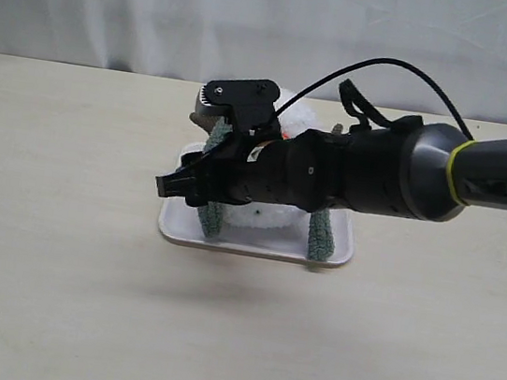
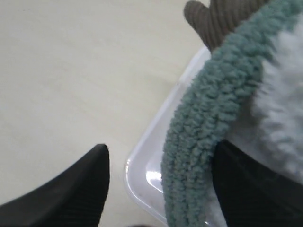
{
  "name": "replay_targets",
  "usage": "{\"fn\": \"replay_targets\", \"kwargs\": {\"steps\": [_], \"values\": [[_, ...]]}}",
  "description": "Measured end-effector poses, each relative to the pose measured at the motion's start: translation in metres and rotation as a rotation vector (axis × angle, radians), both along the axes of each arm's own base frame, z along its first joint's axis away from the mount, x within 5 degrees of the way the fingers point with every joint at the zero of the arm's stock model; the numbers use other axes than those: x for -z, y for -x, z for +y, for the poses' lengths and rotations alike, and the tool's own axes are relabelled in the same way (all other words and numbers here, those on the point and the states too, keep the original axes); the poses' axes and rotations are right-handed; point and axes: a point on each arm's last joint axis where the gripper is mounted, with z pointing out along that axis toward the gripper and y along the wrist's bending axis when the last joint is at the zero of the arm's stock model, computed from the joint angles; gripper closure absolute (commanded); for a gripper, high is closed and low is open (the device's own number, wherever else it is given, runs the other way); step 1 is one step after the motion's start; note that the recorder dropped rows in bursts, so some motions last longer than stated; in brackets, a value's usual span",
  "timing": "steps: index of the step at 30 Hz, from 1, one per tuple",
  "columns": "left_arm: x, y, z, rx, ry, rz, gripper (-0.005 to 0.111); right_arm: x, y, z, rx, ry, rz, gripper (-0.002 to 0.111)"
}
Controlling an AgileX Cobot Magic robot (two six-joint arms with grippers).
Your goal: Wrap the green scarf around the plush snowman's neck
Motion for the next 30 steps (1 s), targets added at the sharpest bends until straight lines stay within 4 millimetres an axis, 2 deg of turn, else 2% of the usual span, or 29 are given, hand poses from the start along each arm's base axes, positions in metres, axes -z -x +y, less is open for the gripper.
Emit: {"fn": "replay_targets", "kwargs": {"steps": [3, 6, 8, 9, 10, 11, 13, 17, 19, 23, 24, 26, 30], "values": [[0.000, 0.000, 0.000, 0.000, 0.000, 0.000, 0.107, 0.000, 0.000, 0.005, -0.003, -0.013, -0.034, 0.049], [0.000, 0.000, 0.000, 0.000, 0.000, 0.000, 0.107, 0.008, -0.002, 0.006, 0.011, -0.014, -0.021, 0.049], [0.000, 0.000, 0.000, 0.000, 0.000, 0.000, 0.107, 0.016, -0.003, 0.006, 0.014, -0.006, -0.010, 0.057], [0.000, 0.000, 0.000, 0.000, 0.000, 0.000, 0.107, 0.017, -0.003, 0.006, 0.015, -0.005, -0.009, 0.069], [0.000, 0.000, 0.000, 0.000, 0.000, 0.000, 0.107, 0.019, -0.004, 0.007, 0.019, -0.005, -0.006, 0.074], [0.000, 0.000, 0.000, 0.000, 0.000, 0.000, 0.107, 0.019, -0.004, 0.007, 0.020, -0.006, -0.010, 0.090], [0.000, 0.000, 0.000, 0.000, 0.000, 0.000, 0.107, 0.019, -0.005, 0.007, 0.024, -0.009, -0.013, 0.104], [0.000, 0.000, 0.000, 0.000, 0.000, 0.000, 0.107, 0.016, -0.003, 0.006, 0.017, -0.007, -0.005, 0.104], [0.000, 0.000, 0.000, 0.000, 0.000, 0.000, 0.107, 0.004, 0.001, 0.005, -0.007, -0.001, 0.002, 0.104], [0.000, 0.000, 0.000, 0.000, 0.000, 0.000, 0.107, -0.034, 0.007, 0.007, -0.089, 0.020, 0.023, 0.104], [0.000, 0.000, 0.000, 0.000, 0.000, 0.000, 0.107, -0.037, 0.008, 0.007, -0.105, 0.034, 0.035, 0.104], [0.000, 0.000, 0.000, 0.000, 0.000, 0.000, 0.107, -0.046, 0.007, 0.008, -0.157, 0.120, 0.059, 0.104], [0.000, 0.000, 0.000, 0.000, 0.000, 0.000, 0.107, -0.057, 0.004, 0.000, -0.137, 0.279, 0.103, 0.104]]}}
